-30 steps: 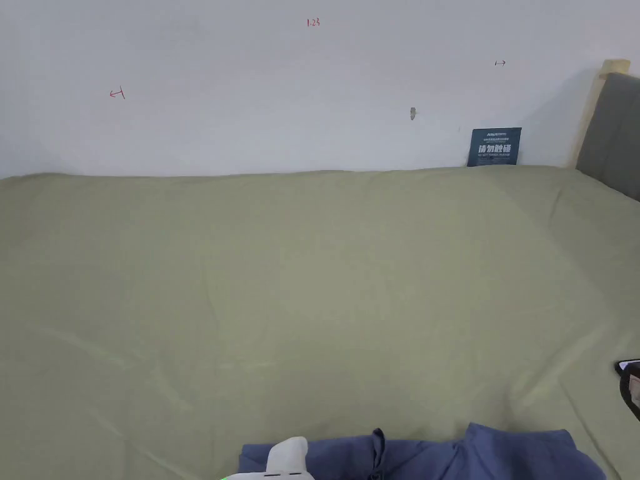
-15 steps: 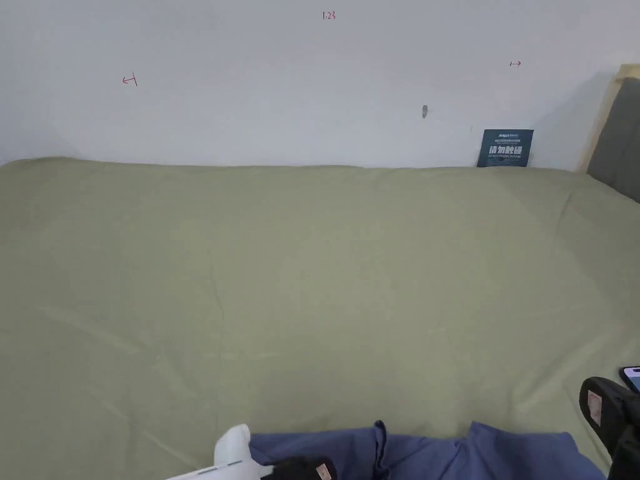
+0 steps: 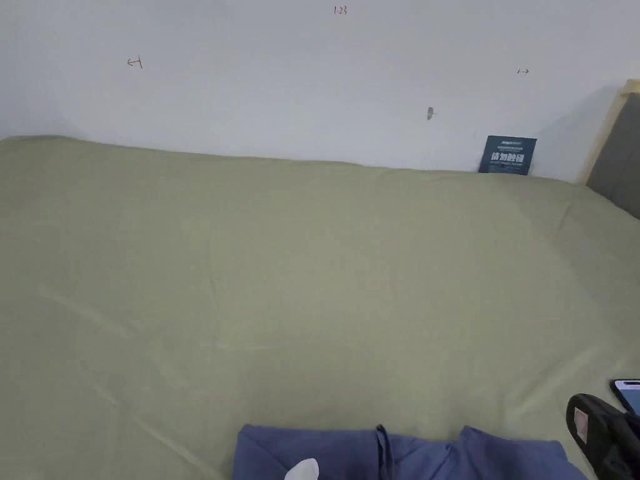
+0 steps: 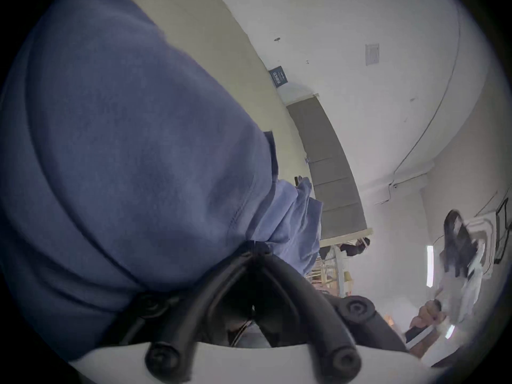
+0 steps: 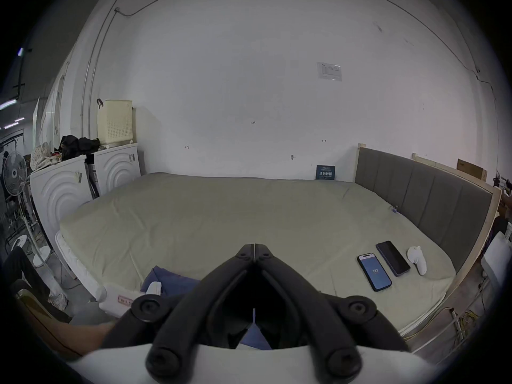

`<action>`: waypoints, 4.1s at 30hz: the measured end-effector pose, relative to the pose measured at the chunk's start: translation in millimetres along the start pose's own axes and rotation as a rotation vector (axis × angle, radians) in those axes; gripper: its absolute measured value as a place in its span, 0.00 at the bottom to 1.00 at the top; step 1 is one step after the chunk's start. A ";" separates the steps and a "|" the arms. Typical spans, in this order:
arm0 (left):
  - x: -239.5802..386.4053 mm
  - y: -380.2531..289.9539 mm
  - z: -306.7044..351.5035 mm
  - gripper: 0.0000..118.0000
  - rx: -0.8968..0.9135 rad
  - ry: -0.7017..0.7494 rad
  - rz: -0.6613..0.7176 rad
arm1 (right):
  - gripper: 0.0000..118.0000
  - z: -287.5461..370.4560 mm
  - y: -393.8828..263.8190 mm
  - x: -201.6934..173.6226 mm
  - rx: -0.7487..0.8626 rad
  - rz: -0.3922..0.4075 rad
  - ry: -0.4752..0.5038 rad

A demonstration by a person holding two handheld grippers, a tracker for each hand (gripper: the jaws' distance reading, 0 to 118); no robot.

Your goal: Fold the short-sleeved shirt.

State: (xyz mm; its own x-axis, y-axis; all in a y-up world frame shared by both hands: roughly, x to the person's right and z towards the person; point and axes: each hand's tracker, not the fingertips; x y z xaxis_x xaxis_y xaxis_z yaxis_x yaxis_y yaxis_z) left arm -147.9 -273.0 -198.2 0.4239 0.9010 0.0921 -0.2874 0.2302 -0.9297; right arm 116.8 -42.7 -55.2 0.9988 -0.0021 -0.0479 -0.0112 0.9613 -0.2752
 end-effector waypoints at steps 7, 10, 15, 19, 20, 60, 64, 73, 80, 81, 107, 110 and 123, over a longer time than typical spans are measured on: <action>25.5 81.6 117.2 0.70 0.088 -0.014 -0.136 | 0.00 -9.2 -4.4 1.7 -0.015 -0.007 0.024; 13.0 106.0 157.7 0.94 0.041 0.069 -0.108 | 0.00 -13.2 -4.2 1.7 -0.012 -0.009 0.031; -35.1 98.4 157.1 0.94 -0.020 0.141 0.084 | 0.00 -15.1 0.4 5.0 -0.002 -0.021 0.041; -54.4 80.1 148.9 0.92 0.070 -0.031 0.173 | 0.00 -12.1 4.4 6.6 0.004 -0.005 0.036; -53.4 77.1 143.4 0.88 0.052 -0.039 0.202 | 0.00 -11.4 4.6 7.5 0.007 -0.007 0.036; 112.7 72.5 117.6 0.12 -0.107 0.462 -0.573 | 0.00 -18.3 11.3 -2.8 -0.002 0.014 0.050; 99.4 60.0 75.6 0.22 -0.190 0.344 -0.498 | 0.00 -17.9 8.1 2.6 -0.019 0.012 0.030; 59.2 66.8 74.3 0.58 -0.018 0.124 -0.095 | 0.00 -15.4 1.0 9.2 -0.040 0.011 0.011; 37.9 58.7 84.0 0.01 0.060 0.076 -0.054 | 0.00 -17.9 -3.8 5.3 -0.053 -0.003 0.030; 33.2 52.4 79.7 0.01 0.050 0.096 -0.045 | 0.00 -17.3 -4.3 4.2 -0.052 0.000 0.033; 63.5 64.5 181.9 0.01 0.208 0.247 -0.232 | 0.00 -136.0 -53.6 -36.4 -0.349 -0.356 0.682; 46.8 85.7 212.2 0.01 0.201 0.350 -0.189 | 0.00 -188.4 -91.0 -63.3 -0.548 -0.396 0.840; -19.0 104.8 192.6 0.72 0.008 0.236 -0.077 | 0.00 -249.3 -178.1 -29.9 -0.686 -0.773 0.787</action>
State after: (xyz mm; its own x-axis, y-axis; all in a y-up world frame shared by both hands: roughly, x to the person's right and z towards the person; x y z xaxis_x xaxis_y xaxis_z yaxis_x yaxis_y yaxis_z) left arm -351.5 -195.2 -228.7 0.6335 0.7700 0.0758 -0.2532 0.2988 -0.9201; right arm 77.3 -282.5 -244.1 0.4640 -0.8747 -0.1400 0.2966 0.3023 -0.9059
